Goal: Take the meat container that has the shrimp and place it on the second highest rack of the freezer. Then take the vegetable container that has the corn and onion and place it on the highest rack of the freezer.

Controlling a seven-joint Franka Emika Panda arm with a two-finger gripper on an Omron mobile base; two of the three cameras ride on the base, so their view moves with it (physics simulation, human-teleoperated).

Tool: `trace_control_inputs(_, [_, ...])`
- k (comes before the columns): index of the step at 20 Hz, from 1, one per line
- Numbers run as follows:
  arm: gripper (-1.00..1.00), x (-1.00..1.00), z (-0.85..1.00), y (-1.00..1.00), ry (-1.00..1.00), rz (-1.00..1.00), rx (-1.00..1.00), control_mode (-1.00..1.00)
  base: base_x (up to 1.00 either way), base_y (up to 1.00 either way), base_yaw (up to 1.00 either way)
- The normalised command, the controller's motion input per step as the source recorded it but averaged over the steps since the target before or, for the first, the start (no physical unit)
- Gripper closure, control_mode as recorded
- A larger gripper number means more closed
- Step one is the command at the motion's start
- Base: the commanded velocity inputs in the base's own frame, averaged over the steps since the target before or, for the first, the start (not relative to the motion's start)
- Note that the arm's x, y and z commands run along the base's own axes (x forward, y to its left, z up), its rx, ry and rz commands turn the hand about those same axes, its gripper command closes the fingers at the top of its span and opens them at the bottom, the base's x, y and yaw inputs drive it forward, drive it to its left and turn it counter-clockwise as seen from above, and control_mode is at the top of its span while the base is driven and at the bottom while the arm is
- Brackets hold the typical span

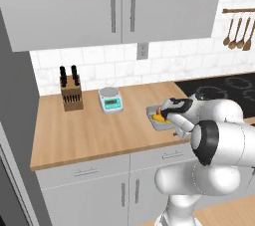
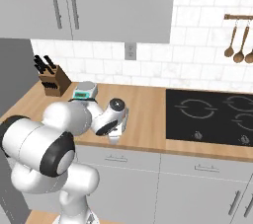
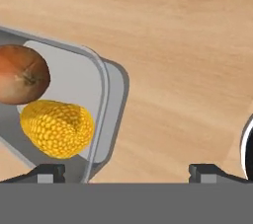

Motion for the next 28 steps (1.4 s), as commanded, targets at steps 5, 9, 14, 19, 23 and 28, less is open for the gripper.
trace_control_inputs(5, [-1.0, 0.33, -0.27, 0.0, 0.0, 0.0, 0.0, -1.0, 0.0, 0.0, 0.0])
trace_control_inputs(9, [-1.0, 0.27, -0.07, 0.0, 0.0, 0.0, 0.0, -1.0, 0.0, 0.0, 0.0])
trace_control_inputs(14, [1.0, 0.0, -0.19, 0.0, 0.0, 0.0, 0.0, -1.0, 0.0, 0.0, 0.0])
trace_control_inputs(19, [1.0, 0.0, -0.26, 0.0, 0.0, 0.0, -0.03, -1.0, 0.0, 0.0, 0.0])
trace_control_inputs(23, [1.0, -0.07, -0.07, 0.0, 0.0, 0.0, -0.01, -1.0, 0.0, 0.0, 0.0])
trace_control_inputs(28, [1.0, -0.26, 0.18, 0.0, -0.09, 0.02, 0.0, -1.0, 0.0, 0.0, 0.0])
